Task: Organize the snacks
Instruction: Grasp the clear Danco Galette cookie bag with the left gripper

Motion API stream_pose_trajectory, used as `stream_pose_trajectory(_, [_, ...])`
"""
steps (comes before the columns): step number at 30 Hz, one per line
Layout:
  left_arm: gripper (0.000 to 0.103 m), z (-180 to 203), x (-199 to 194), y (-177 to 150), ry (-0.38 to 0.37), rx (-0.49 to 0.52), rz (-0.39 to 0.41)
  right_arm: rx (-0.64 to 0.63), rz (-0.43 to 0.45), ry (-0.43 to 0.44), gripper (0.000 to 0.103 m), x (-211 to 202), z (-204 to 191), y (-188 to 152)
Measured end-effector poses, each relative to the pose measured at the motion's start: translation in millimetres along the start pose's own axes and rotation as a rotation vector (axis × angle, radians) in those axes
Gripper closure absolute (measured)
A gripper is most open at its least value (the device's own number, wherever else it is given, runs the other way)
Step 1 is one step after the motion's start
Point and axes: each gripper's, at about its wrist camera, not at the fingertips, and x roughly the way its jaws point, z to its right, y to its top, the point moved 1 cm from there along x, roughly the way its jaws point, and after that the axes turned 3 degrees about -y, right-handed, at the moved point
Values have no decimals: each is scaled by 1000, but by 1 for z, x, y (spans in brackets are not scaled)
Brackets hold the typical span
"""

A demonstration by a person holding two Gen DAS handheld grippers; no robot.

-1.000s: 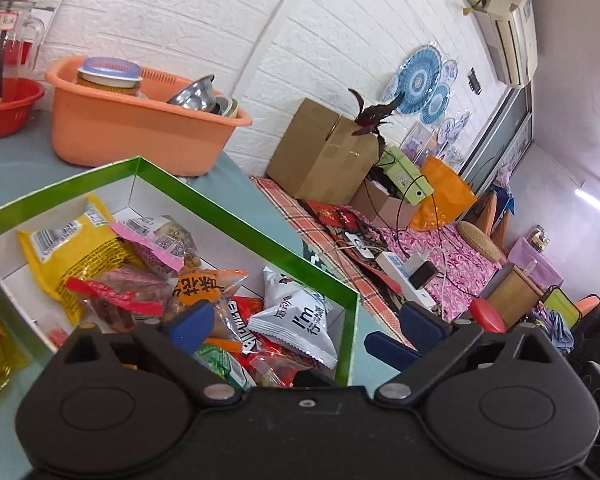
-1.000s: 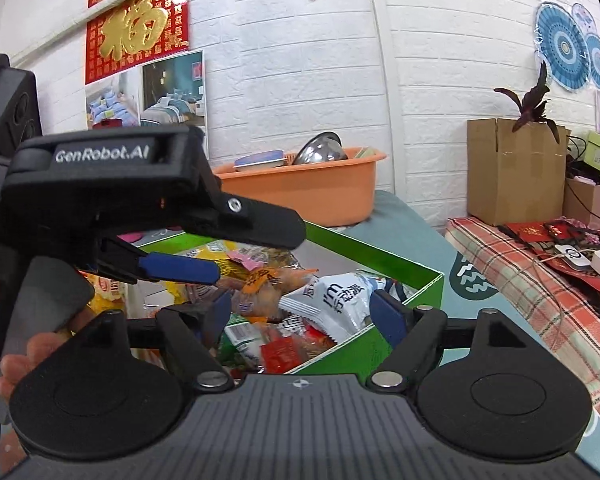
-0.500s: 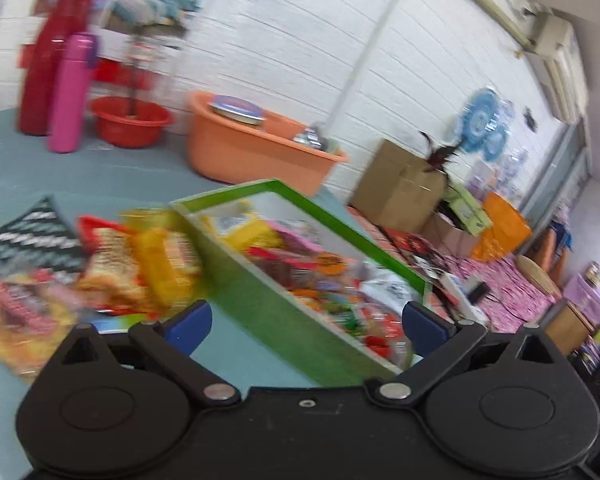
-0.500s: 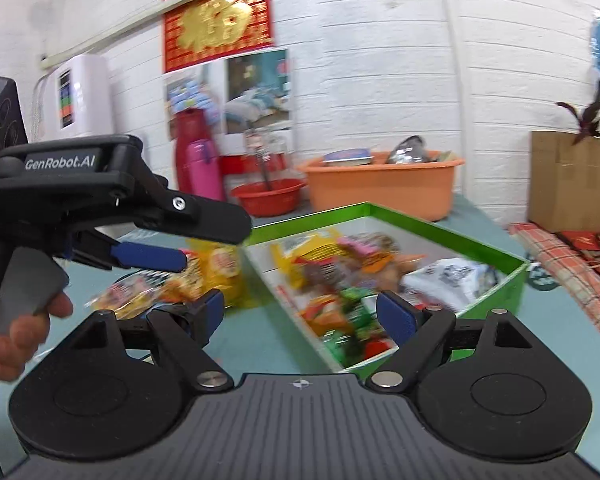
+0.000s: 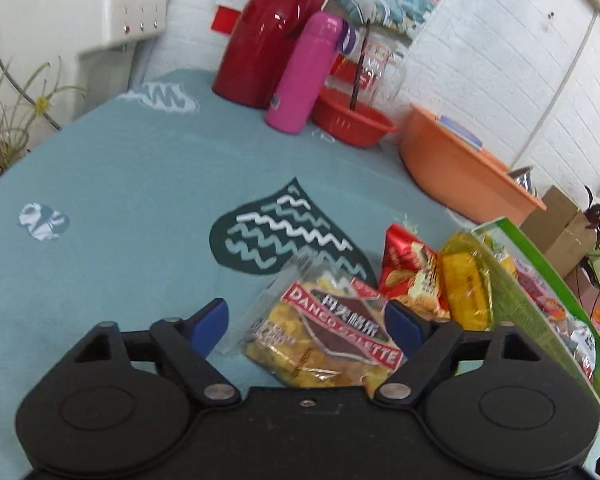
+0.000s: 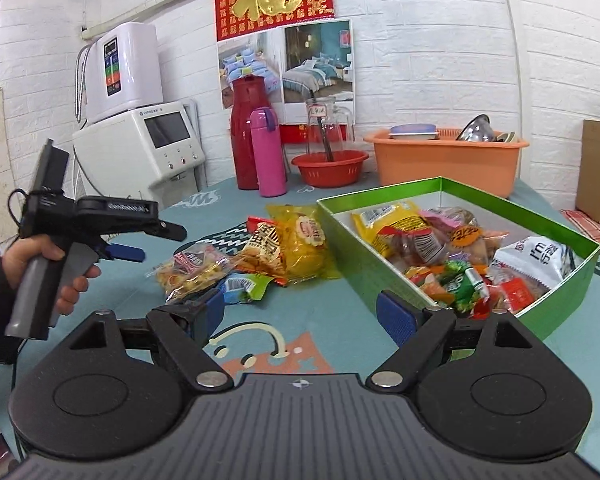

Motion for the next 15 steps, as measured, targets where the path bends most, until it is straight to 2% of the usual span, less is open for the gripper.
stream_pose_trajectory(1, [0, -1, 2, -2, -1, 0, -4, -5, -4, 4, 0, 1, -2, 0])
stream_pose_trajectory(2, [4, -3, 4, -4, -5, 2, -7, -11, -8, 8, 0, 2, -5, -1])
stream_pose_trajectory(4, [32, -3, 5, -6, -27, 10, -29, -22, -18, 20, 0, 4, -10, -2])
stream_pose_trajectory(5, [37, -4, 3, -8, -50, 11, -33, -27, -23, 24, 0, 5, -13, -2])
stream_pose_trajectory(11, [50, 15, -13, -27, -177, 82, -84, -19, -48, 49, 0, 11, -22, -4])
stream_pose_trajectory(15, [50, 41, -24, -56, -300, 140, -138, 2, -77, 76, 0, 16, -26, -9])
